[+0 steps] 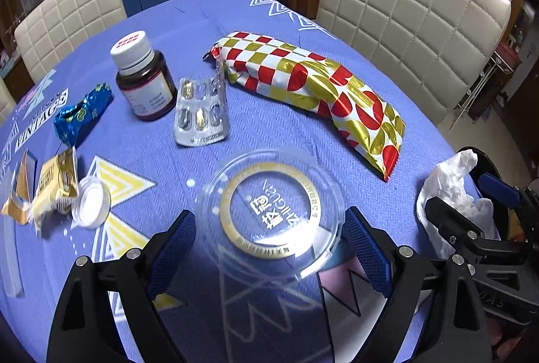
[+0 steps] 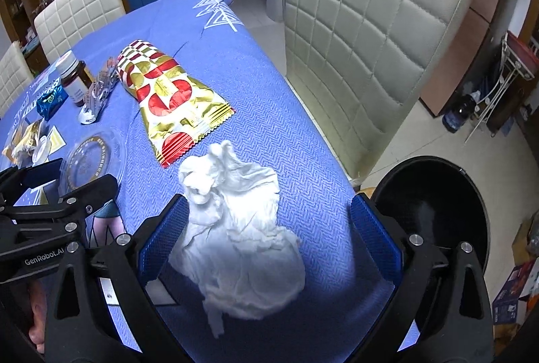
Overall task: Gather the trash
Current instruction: 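Grasp the crumpled white tissue with the right tool while the left tool grasps the clear lid, then carry the tissue and the clear lid over to the black bin with both tools, then open the right tool to drop the tissue into the bin, then open the left tool to drop the clear lid into the bin, then move both tools back from the bin over the table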
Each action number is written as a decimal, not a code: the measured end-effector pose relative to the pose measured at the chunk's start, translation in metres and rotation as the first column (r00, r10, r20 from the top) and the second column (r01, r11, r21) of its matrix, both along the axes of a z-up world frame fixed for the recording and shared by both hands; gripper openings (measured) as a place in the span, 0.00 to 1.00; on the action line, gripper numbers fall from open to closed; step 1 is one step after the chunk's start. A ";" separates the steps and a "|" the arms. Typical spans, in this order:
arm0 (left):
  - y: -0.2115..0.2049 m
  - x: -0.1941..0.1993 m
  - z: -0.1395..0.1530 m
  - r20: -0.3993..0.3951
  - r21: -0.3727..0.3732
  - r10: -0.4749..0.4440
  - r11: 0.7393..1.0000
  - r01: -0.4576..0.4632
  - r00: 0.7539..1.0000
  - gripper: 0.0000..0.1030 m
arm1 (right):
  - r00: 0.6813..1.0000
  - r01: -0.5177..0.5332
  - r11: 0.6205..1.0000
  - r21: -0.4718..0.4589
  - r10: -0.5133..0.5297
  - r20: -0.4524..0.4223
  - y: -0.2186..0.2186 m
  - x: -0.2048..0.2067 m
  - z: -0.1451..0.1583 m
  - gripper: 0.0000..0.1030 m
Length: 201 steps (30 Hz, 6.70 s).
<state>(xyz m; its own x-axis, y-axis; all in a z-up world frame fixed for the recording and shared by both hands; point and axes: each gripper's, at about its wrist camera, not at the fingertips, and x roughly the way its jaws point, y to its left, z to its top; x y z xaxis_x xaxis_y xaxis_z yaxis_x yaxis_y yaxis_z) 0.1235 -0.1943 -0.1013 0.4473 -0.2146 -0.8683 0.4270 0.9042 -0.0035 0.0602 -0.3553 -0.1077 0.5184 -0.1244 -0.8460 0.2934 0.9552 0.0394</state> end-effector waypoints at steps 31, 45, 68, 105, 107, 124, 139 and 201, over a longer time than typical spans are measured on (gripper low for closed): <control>0.005 -0.019 0.022 0.075 -0.003 -0.004 1.000 0.005 0.997 0.83 | 0.996 -0.062 0.998 0.023 0.061 0.058 0.002 -0.009 0.020 0.31; 0.007 -0.047 0.048 0.124 -0.011 -0.023 1.000 0.024 0.992 0.83 | 0.991 -0.071 0.997 0.024 0.067 0.113 0.006 -0.041 0.043 0.20; -0.036 -0.082 0.073 0.179 -0.002 -0.108 0.994 0.110 0.978 0.83 | 0.984 -0.024 0.999 -0.039 0.030 0.173 -0.023 -0.086 0.067 0.16; -0.155 -0.109 0.064 0.167 0.077 -0.328 0.945 0.319 0.930 0.83 | 0.969 0.188 0.980 0.066 -0.196 0.153 -0.139 -0.125 0.044 0.16; -0.157 -0.110 0.065 0.166 0.077 -0.332 0.943 0.323 0.929 0.83 | 0.966 0.198 0.978 0.071 -0.207 0.154 -0.144 -0.127 0.043 0.16; -0.185 -0.113 0.060 0.153 0.080 -0.369 0.929 0.361 0.917 0.83 | 0.950 0.258 0.962 0.091 -0.270 0.154 -0.170 -0.135 0.034 0.20; -0.204 -0.113 0.053 0.121 0.074 -0.400 0.916 0.393 0.909 0.83 | 0.897 0.386 0.921 0.053 -0.389 0.210 -0.191 -0.157 0.034 0.97; -0.216 -0.121 0.056 -0.045 -0.145 -0.492 0.865 0.481 0.870 0.93 | 0.865 0.448 0.890 0.085 -0.455 0.212 -0.199 -0.173 0.037 0.97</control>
<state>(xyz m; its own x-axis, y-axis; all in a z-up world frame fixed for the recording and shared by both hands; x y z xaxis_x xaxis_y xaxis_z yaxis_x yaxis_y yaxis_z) 0.0021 -0.4107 -0.0455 0.1899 -0.4961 -0.8472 0.8061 0.5714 -0.1539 -0.1126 -0.5548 -0.0703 0.5850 -0.3652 -0.7241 0.6726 0.7174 0.1815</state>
